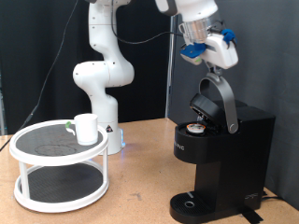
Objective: Make a cup of coffee with the keurig machine
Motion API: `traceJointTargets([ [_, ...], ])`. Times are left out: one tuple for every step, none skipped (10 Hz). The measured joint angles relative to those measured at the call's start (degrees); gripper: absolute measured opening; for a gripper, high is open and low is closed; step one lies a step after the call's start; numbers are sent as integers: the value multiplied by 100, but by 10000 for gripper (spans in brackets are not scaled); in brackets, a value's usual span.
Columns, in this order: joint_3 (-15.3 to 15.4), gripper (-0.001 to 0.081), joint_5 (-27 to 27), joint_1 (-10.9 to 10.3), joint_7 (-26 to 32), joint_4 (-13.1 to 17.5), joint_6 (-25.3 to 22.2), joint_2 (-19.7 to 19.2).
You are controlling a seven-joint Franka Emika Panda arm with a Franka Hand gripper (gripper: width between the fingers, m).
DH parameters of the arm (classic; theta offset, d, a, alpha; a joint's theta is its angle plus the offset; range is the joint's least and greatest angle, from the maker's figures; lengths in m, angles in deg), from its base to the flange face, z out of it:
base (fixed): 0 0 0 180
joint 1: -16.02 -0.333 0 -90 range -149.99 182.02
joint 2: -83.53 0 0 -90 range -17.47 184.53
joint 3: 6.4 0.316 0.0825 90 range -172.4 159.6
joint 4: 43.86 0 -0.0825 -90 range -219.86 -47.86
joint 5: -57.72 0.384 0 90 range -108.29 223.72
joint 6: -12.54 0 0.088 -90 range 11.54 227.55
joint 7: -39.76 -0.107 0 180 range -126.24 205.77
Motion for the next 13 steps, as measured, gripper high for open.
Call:
traceJointTargets([
  [-59,0,-6,53,75,-65,-19,33],
  [-105,0,-35,107,139,-144,-30,82],
  [-134,0,-94,143,162,-219,-30,127],
  [-156,0,-205,168,164,-283,-30,161],
  [-169,0,-322,192,164,-344,-32,192],
  [-182,0,-448,216,161,-388,-55,218],
  [-202,0,-557,260,136,-412,-129,233],
  [-218,0,-628,295,122,-498,-171,223],
  [-228,0,-667,327,121,-591,-164,205],
  [-238,0,-676,367,112,-673,-140,195],
  [-249,0,-673,401,113,-735,-87,190],
  [-265,0,-570,416,177,-773,-17,190],
  [-291,0,-343,416,347,-779,60,195],
])
